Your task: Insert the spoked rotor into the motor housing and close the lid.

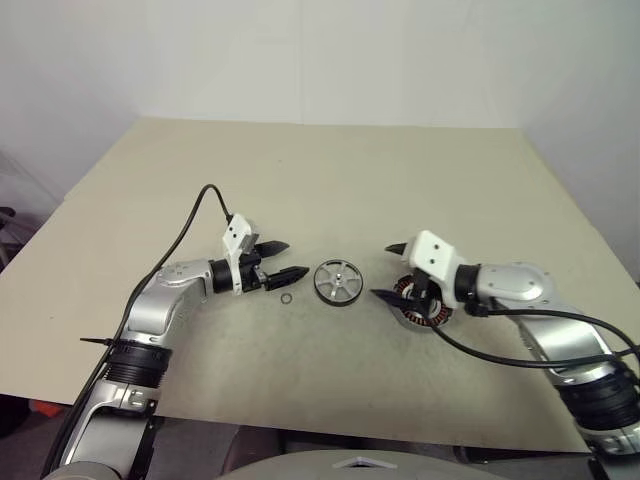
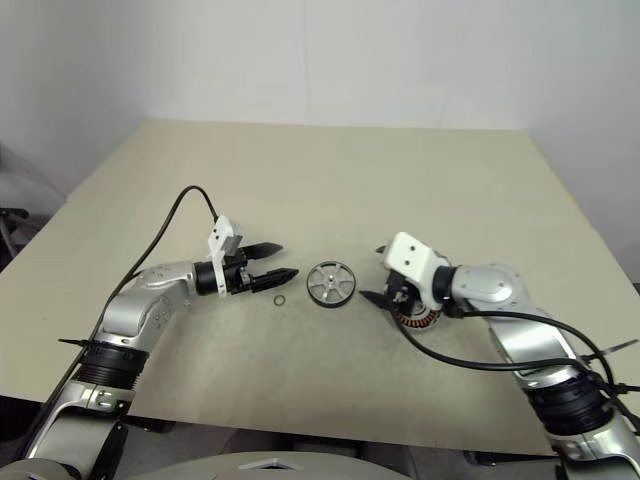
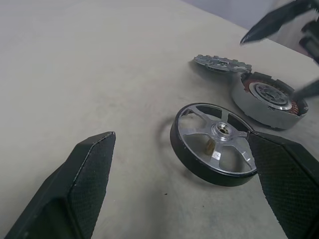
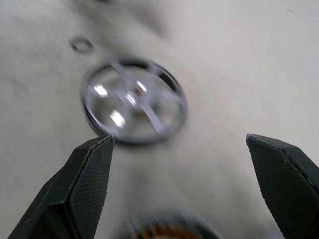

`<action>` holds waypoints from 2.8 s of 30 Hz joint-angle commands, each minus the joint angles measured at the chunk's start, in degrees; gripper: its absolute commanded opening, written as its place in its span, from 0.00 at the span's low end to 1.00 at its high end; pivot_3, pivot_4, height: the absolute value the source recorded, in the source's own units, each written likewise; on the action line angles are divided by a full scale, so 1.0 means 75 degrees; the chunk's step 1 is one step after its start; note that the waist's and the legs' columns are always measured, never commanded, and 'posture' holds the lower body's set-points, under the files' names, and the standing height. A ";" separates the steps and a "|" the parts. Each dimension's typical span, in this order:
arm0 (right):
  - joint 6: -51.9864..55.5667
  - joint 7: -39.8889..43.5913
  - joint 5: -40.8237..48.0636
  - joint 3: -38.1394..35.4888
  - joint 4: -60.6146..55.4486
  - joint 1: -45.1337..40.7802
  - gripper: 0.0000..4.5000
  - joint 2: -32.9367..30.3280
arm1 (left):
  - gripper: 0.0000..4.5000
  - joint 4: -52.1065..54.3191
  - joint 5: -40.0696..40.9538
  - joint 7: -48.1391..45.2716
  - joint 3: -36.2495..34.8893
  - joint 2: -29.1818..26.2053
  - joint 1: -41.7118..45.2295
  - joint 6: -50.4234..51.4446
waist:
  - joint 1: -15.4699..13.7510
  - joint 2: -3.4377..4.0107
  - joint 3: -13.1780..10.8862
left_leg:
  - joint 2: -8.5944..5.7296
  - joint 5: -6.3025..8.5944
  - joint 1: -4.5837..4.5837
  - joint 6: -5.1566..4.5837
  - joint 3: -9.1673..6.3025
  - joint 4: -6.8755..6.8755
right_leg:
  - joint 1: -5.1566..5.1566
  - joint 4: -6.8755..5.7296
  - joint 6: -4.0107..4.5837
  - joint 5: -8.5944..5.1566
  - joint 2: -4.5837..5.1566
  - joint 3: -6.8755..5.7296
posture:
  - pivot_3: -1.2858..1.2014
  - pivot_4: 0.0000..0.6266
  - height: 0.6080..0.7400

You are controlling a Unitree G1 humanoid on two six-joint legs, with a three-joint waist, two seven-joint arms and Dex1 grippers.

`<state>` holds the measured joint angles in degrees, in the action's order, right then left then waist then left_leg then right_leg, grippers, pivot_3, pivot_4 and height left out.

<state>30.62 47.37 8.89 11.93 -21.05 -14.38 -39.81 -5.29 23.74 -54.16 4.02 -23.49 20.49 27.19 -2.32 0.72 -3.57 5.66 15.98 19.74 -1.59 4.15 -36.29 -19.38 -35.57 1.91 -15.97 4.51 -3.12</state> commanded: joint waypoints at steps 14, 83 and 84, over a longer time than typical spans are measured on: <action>0.0912 -0.1166 -0.0282 0.0784 0.0920 -0.1154 0.97 0.1913 | 0.99 0.0182 -0.0018 0.0290 -0.0229 -0.0082 -0.0044 -0.0218 | -0.0002 -0.0001 -0.0005 | 0.0013 -0.0015 -0.0009 0.0030 -0.0001 0.0008 | -0.0009 -0.0004 0.0011 0.0009 -0.0016 0.0000 | 0.52 0.00 1.00; -0.0039 -0.0921 0.0229 -0.0272 0.4336 -0.2471 0.67 0.2549 | 1.00 0.0302 -0.0151 0.0592 -0.0406 -0.0216 -0.0388 -0.0331 | 0.0016 -0.0002 -0.0021 | 0.0018 -0.0033 -0.0004 0.0066 0.0001 0.0038 | -0.0002 0.0001 0.0024 0.0019 -0.0023 -0.0003 | 0.52 0.00 1.00; -0.0102 -0.0847 0.0266 -0.0293 0.4112 -0.2402 0.67 0.2502 | 1.00 0.0300 -0.0152 0.0596 -0.0400 -0.0211 -0.0391 -0.0332 | 0.0016 -0.0002 -0.0021 | 0.0018 -0.0033 -0.0004 0.0066 0.0001 0.0038 | -0.0003 0.0001 0.0024 0.0019 -0.0023 -0.0003 | 0.52 0.00 1.00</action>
<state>32.06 40.10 10.21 11.43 13.90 -31.85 -20.40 -4.99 22.26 -49.75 2.31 -24.56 17.30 25.51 -2.20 0.71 -3.73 5.80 15.74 19.71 -1.10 4.16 -36.00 -19.41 -35.57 2.09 -15.83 4.34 -3.15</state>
